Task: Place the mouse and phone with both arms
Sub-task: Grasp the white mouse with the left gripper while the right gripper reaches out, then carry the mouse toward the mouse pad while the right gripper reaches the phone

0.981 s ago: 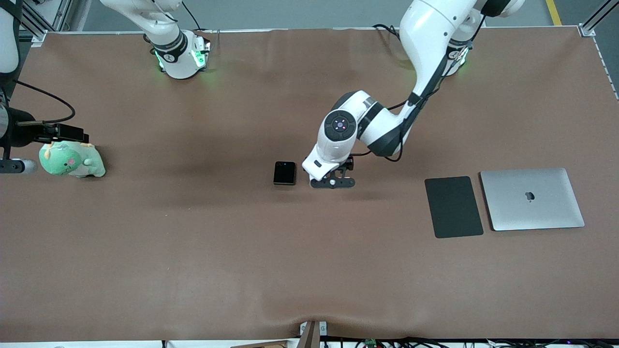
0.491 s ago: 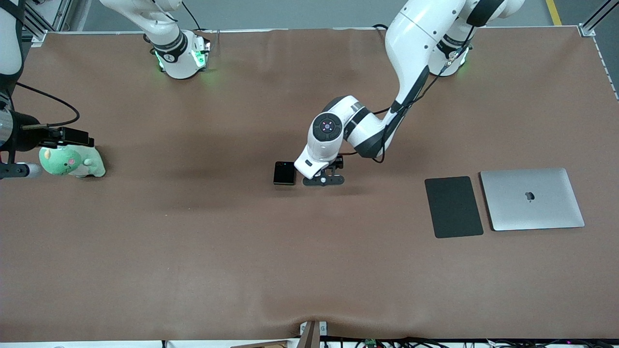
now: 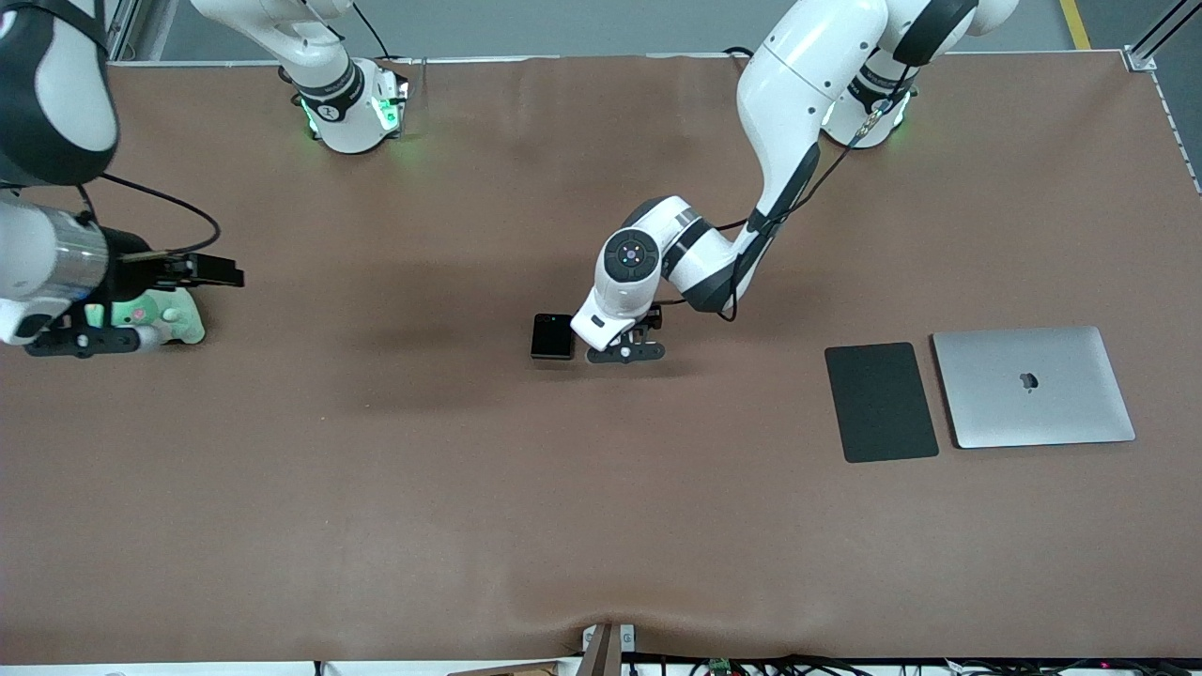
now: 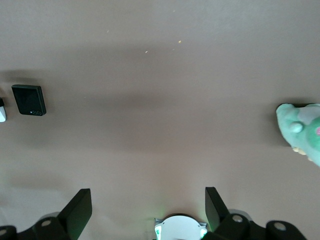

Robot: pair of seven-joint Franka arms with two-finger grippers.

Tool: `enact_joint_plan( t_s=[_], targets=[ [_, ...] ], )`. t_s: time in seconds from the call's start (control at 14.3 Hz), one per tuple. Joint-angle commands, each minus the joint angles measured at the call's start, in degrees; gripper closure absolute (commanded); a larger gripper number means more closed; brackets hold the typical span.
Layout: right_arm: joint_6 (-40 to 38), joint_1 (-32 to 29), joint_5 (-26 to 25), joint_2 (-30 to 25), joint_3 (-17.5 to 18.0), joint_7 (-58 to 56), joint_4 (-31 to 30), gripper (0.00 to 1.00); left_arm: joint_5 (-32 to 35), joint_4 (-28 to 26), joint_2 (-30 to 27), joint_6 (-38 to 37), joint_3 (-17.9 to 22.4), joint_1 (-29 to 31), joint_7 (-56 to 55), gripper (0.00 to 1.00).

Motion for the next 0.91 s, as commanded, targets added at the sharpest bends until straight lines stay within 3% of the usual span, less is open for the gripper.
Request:
enact_joint_plan(
  t_s=[0.0, 0.35, 0.84],
  targets=[
    [-0.20, 2.64, 1.18, 0.51, -0.20, 1.53, -1.18, 0.00, 1.40, -0.18, 0.31, 1.08, 0.68, -0.94, -3.75, 0.08],
    [2.17, 5.45, 7.33, 0.42, -0.20, 5.92, -4.78, 0.00, 1.49, -0.45, 0.14, 0.90, 0.68, -0.94, -4.38, 0.29],
    [10.95, 12.83, 7.60, -0.02, -0.20, 11.44, -12.60, 0.00, 1.93, -0.45, -1.09, -0.06, 0.68, -0.42, -3.76, 0.54]
  ],
)
